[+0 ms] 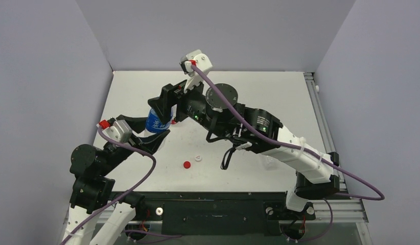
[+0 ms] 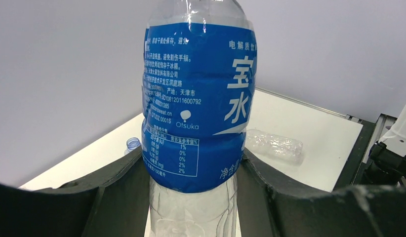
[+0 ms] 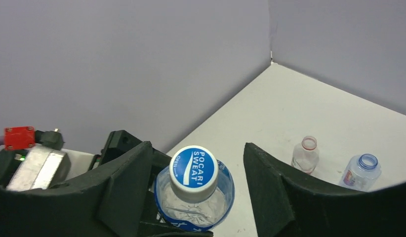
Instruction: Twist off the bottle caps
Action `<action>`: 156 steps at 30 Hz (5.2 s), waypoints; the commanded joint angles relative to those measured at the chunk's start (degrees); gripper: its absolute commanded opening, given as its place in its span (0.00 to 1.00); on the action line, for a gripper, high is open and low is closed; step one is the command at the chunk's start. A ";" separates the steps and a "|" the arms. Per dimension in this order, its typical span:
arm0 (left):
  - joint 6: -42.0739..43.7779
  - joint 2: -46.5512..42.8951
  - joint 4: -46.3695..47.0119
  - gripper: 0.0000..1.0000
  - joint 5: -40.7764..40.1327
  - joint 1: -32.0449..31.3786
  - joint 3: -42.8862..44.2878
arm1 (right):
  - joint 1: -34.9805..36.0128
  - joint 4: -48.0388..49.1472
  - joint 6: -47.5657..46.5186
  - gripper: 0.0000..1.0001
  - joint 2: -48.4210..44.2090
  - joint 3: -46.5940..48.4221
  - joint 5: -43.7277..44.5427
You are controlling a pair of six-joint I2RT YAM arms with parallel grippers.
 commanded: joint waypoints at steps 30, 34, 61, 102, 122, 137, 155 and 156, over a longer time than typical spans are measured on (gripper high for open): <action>-30.58 2.12 9.45 0.26 27.10 0.23 4.79 | -6.80 18.36 1.95 0.00 -13.26 -16.30 -53.12; -32.32 2.44 9.69 0.26 28.67 0.24 5.55 | -7.71 21.51 3.74 0.00 -14.86 -19.26 -58.78; -0.56 0.09 -2.16 0.24 4.74 0.24 1.97 | 3.86 0.38 -0.29 0.64 -3.82 -3.37 5.65; -31.98 3.22 11.44 0.24 29.25 0.24 5.44 | -5.45 17.91 -0.30 0.13 -14.93 -19.26 -51.81; -5.58 0.22 -2.24 0.23 9.95 0.24 3.47 | 4.09 2.85 0.05 0.55 -5.01 -4.87 4.53; -6.93 -0.13 -1.54 0.23 11.57 0.24 3.03 | 3.85 5.44 -0.66 0.00 -6.10 -6.27 -0.52; -36.04 2.79 13.67 0.21 29.84 0.24 4.96 | -6.10 23.76 3.14 0.00 -18.40 -22.01 -55.19; -35.45 2.82 13.55 0.21 29.81 0.24 4.88 | -6.14 22.21 2.38 0.00 -18.18 -21.75 -54.49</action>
